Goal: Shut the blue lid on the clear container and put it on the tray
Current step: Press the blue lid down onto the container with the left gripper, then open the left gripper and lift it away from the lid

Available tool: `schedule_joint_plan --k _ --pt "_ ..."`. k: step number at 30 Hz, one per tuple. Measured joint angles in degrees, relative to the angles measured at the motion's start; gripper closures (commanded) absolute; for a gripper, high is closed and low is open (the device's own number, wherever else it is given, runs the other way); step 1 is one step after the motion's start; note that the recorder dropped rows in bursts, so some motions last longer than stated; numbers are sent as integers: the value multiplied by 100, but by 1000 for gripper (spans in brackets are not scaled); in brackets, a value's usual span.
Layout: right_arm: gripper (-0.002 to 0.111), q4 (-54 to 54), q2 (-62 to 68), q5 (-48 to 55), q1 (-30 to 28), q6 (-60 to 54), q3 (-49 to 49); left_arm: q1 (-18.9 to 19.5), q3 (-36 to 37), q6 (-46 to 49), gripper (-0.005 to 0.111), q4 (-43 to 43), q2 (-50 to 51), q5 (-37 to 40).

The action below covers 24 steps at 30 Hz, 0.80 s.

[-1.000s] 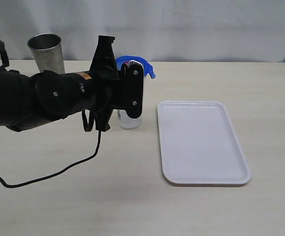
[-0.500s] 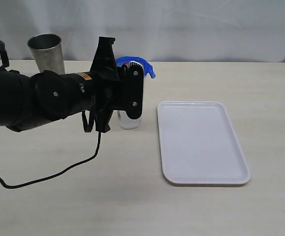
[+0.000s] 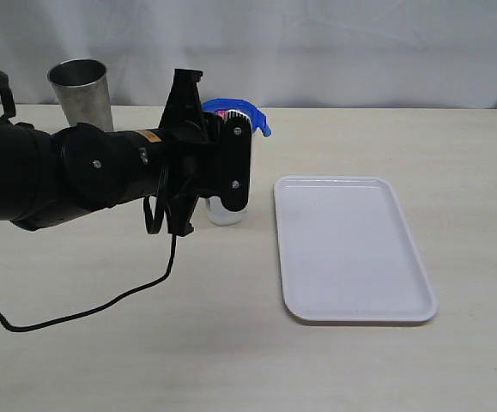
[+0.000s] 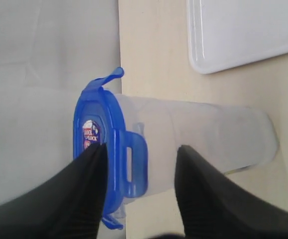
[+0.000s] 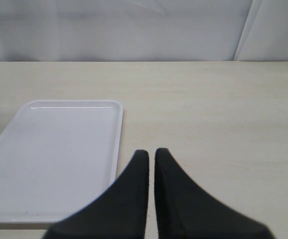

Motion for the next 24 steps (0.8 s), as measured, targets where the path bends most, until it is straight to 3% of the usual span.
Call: schedule_joint_plan --k 12,24 --pt "104 0 0 0 0 0 0 0 0 0 55 -375 0 99" --pt "104 0 0 0 0 0 0 0 10 0 55 -431 -122 123"
